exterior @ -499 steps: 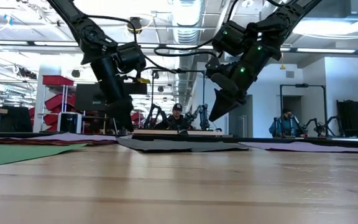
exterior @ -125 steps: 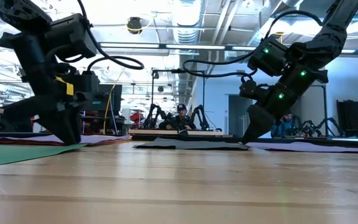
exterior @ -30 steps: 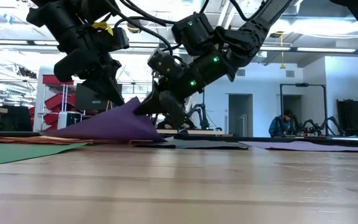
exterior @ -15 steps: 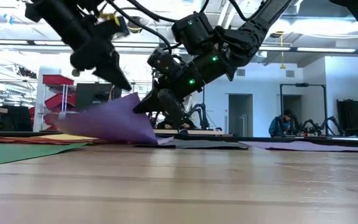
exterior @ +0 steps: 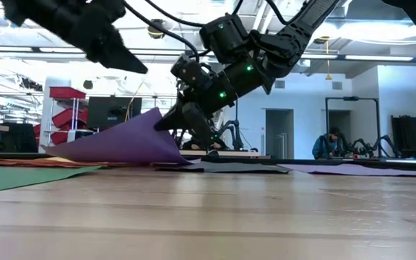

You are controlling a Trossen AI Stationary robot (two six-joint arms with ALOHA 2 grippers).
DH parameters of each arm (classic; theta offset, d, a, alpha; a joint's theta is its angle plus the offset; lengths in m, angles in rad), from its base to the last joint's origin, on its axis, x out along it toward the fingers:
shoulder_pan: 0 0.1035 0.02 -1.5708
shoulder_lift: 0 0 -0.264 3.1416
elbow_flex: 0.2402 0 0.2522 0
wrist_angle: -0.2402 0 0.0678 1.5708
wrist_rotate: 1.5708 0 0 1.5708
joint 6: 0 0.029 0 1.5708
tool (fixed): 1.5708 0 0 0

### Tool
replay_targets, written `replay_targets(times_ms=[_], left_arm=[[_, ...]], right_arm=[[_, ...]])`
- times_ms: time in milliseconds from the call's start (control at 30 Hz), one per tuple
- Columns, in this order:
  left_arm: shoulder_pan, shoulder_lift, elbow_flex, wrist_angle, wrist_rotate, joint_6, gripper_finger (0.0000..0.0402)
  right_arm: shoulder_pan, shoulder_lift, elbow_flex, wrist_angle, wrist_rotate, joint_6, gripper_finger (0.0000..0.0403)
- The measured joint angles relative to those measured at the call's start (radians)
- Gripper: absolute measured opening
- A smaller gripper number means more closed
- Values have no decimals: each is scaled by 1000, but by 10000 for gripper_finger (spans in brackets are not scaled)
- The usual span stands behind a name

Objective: Organize paper
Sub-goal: Stack the left purple paper on the other purple paper

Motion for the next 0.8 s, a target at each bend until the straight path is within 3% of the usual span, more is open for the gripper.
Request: replay_targets(times_ms=[333,800], left_arm=[[0,-164,-153,141,-45,-27,0],[0,-256,-201,133,-95,-29,0]], right_arm=[[-1,0,0,26,0,7,0],[-27,-103,0,-36,25,28,0]])
